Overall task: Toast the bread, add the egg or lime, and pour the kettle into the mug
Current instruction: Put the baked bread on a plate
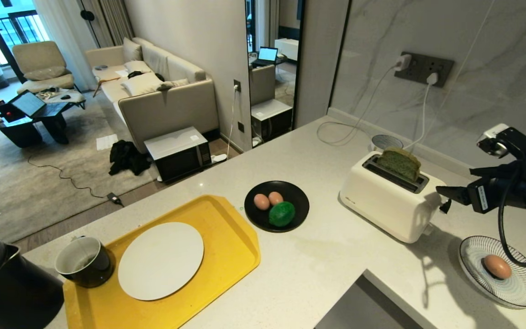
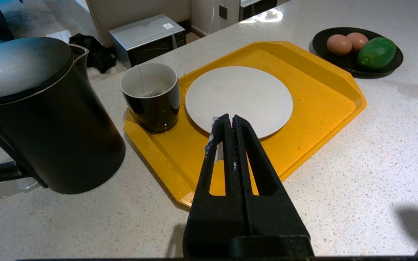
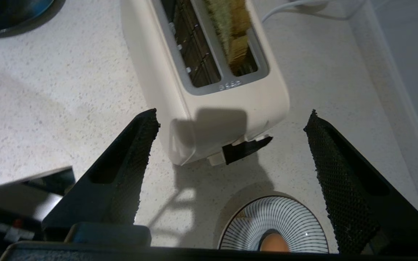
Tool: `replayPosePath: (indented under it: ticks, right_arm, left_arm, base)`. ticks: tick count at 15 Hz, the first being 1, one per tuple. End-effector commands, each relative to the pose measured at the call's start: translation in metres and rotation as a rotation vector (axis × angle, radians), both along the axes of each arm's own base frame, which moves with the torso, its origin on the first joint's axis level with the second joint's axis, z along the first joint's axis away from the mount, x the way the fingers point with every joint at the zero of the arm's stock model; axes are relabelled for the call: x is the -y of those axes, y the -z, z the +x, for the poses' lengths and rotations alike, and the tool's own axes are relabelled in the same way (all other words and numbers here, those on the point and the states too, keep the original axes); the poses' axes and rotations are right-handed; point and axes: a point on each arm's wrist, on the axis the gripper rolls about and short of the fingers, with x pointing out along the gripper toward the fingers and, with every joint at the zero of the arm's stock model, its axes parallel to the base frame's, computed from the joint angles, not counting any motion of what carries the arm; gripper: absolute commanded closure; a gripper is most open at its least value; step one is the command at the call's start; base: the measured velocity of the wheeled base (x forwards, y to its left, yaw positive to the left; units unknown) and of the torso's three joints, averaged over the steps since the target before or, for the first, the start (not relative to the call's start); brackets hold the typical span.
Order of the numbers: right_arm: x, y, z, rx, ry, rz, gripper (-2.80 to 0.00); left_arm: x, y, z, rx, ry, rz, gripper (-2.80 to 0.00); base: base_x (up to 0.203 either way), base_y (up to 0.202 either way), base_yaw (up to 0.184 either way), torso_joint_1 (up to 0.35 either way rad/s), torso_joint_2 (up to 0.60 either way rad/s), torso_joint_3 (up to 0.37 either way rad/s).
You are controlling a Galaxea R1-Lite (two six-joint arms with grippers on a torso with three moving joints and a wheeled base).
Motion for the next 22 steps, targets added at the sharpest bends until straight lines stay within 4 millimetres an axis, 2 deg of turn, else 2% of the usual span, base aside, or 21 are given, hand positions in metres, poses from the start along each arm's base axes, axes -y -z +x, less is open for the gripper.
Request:
replayPosePath:
  ticks: [1, 4, 10, 15, 16, 22]
  right_arm:
    - [-0.008, 0.001, 0.02, -0.035, -0.038, -0.003, -2.8]
    - [-0.011, 0.0, 0.044, -0.059, -0.054, 0.0, -2.8]
    - [-0.008, 0.01, 0.087, -0.064, -0.035, -0.009, -2.8]
    - [-0.011, 0.016, 0.108, -0.056, -0.043, -0.009, -2.8]
    - [-0.012, 0.017, 0.11, -0.056, -0.046, -0.008, 0.0]
    - [-0.016, 0.016, 0.12, -0.04, -0.039, -0.016, 0.0]
  left_arm:
    - [0.0, 0.0, 0.0, 0.0, -0.001, 0.0, 0.0]
    - [0.0, 0.0, 0.0, 0.0, -0.001, 0.0, 0.0]
    - [0.0, 0.0, 0.0, 0.001, 0.0, 0.0, 0.0]
    - [0.0, 0.0, 0.0, 0.0, -0.001, 0.0, 0.0]
    - [0.0, 0.0, 0.0, 0.001, -0.001, 0.0, 0.0]
    - [0.0, 0.0, 0.0, 0.001, -0.001, 0.0, 0.0]
  base:
    - [0.0, 0.0, 0.0, 0.0, 0.0, 0.0]
    - [0.0, 0.0, 0.0, 0.0, 0.0, 0.0]
    - [0.0, 0.0, 0.0, 0.0, 0.0, 0.0]
    - [0.0, 0.0, 0.0, 0.0, 0.0, 0.0]
    - [0.0, 0.0, 0.0, 0.0, 0.0, 0.0]
    - [0.0, 0.0, 0.0, 0.0, 0.0, 0.0]
